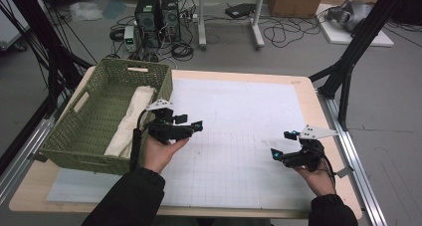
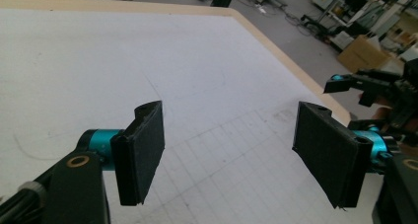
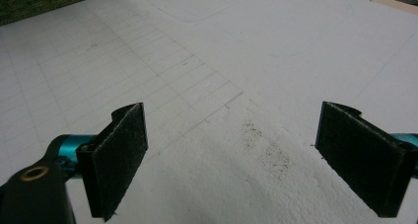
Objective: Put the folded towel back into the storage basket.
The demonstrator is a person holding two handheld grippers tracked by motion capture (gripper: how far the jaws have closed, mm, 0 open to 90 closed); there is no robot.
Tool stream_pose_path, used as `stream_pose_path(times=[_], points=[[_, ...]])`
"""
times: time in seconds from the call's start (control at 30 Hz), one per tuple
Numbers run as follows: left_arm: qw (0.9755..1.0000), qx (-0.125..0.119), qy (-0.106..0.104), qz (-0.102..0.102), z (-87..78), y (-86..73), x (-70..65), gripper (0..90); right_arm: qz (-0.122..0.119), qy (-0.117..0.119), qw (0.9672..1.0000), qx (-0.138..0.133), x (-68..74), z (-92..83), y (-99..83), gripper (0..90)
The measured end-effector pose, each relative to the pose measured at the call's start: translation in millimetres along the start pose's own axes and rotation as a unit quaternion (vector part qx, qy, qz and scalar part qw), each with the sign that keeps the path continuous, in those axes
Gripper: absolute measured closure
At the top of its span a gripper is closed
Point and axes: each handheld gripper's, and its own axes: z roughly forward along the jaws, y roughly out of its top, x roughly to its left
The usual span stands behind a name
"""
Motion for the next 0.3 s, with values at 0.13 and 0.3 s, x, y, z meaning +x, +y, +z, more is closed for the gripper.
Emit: stream_pose_path(times=[0.13,0.3], points=[[1.0,0.003,0.002,0.008,1.0,-4.2,-2.6,28.2,0.0,0.0,1.0,0.0,-0.2,0.1,-0.1,11.6],[0.9998,0.011,0.003,0.016,3.5,-11.2,-6.5,28.1,0.002,0.001,1.0,0.002,1.4,-0.4,0.1,11.6]])
